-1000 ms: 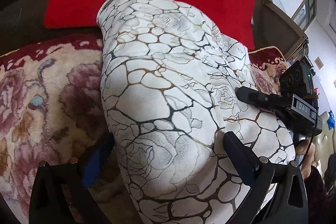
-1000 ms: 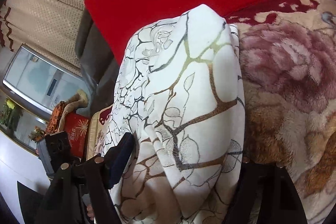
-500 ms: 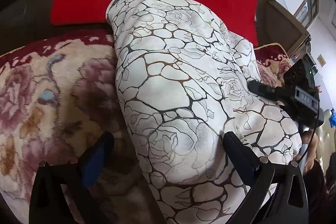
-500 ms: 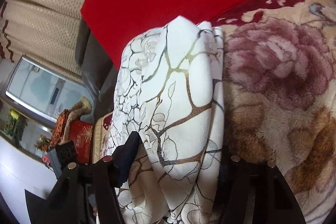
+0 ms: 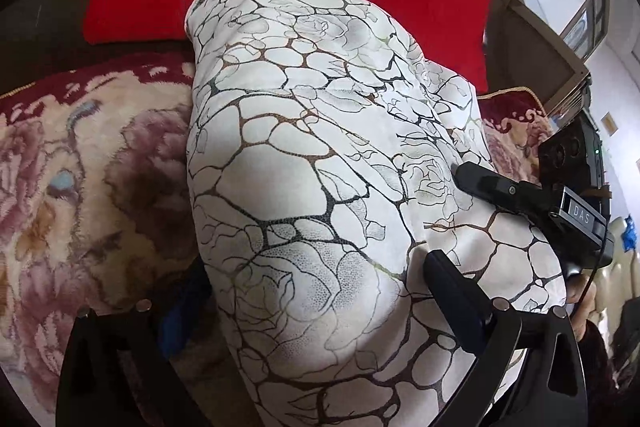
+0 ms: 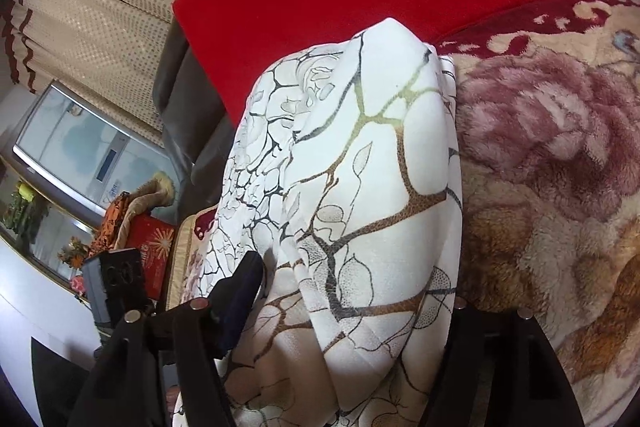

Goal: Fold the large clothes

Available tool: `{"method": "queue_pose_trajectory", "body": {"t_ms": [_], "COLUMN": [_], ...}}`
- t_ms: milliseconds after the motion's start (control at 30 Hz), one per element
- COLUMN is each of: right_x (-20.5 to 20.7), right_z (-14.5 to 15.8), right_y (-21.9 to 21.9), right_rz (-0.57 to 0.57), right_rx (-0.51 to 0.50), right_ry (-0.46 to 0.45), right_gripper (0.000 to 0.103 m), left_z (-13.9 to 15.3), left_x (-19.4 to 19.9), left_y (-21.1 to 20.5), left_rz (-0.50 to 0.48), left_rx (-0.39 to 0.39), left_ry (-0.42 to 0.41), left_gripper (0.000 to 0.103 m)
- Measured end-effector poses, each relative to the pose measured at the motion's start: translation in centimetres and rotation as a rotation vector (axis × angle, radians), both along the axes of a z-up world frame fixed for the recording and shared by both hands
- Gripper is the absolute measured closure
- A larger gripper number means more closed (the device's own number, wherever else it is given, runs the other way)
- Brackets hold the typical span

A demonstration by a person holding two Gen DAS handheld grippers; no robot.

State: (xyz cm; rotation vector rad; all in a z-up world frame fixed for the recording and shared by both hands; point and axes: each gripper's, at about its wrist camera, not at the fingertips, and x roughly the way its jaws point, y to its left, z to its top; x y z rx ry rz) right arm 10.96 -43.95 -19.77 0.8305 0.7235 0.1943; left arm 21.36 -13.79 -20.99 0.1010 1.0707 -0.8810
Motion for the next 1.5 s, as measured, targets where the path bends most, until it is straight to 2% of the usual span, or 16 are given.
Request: {"method": "queue_pose_trajectory", "body": {"t_ms": [100,300,400,733,867,967,1067,1167,1200,1233,1333,1433,1500], "right_x": [0.0,0.2,0.2,0.1,0.1,0.2,0.2,0.5,0.7,0.8,0.7,0.3,-0.1], "right_z": [0.0,0.1,0.1,0.2,0.2,0.4,0.9,1.0,0.9,0.8,0.9,1.5,2.2], "right_y": [0.1,0.4,0.5,0.5,0.6,0.7,1.0,1.5,1.6,1.7,1.7,2.1,2.6], "right_rz": [0.001,0.005,0.008,0.015,0.016,0.02,0.022,0.036,0.038,0.037,0.021,0.007,0.0], "right_rx": [-0.007,-0.01,-0.01,-0.016,-0.017,-0.025,-0.033,-0.057,-0.068,-0.075,-0.064,-0.078,-0.089], "right_ry": [0.0,-0.009,-0.015,-0.022,-0.022,-0.026,-0.041,-0.042,-0.032,-0.023,-0.027,-0.034,-0.056], "right_gripper": [0.032,0.032,0.032,0.032,0.032,0.033,0.043,0.047,0.049,0.05,0.053,0.058,0.059], "left_z": [0.5,1.6,2.0,2.0,1.9,1.5,0.7,0.7,0.8,1.0,1.4,1.5,1.9], "left_x": [-0.5,-2.2,-2.8,-3.1,-2.9,-1.9,-0.2,0.4,0.1,-0.2,-1.0,-0.4,-0.2], "left_y": [-0.3,-1.8,-2.3,-3.0,-2.8,-2.4,-1.4,-0.5,-0.5,-0.6,-0.8,-0.2,0.4], "left_rz": [0.006,-0.002,-0.006,-0.009,-0.021,-0.037,-0.059,-0.056,-0.06,-0.065,-0.073,-0.05,-0.043], "left_rx": [0.022,0.08,0.096,0.107,0.103,0.07,-0.009,-0.09,-0.109,-0.117,-0.118,-0.144,-0.15], "left_ry": [-0.034,-0.166,-0.207,-0.227,-0.215,-0.154,-0.031,0.008,-0.002,-0.016,-0.064,-0.052,-0.064], "left_gripper": [0.001,0.003,0.004,0.004,0.004,0.002,0.0,0.0,0.003,0.014,0.037,0.053,0.058]}}
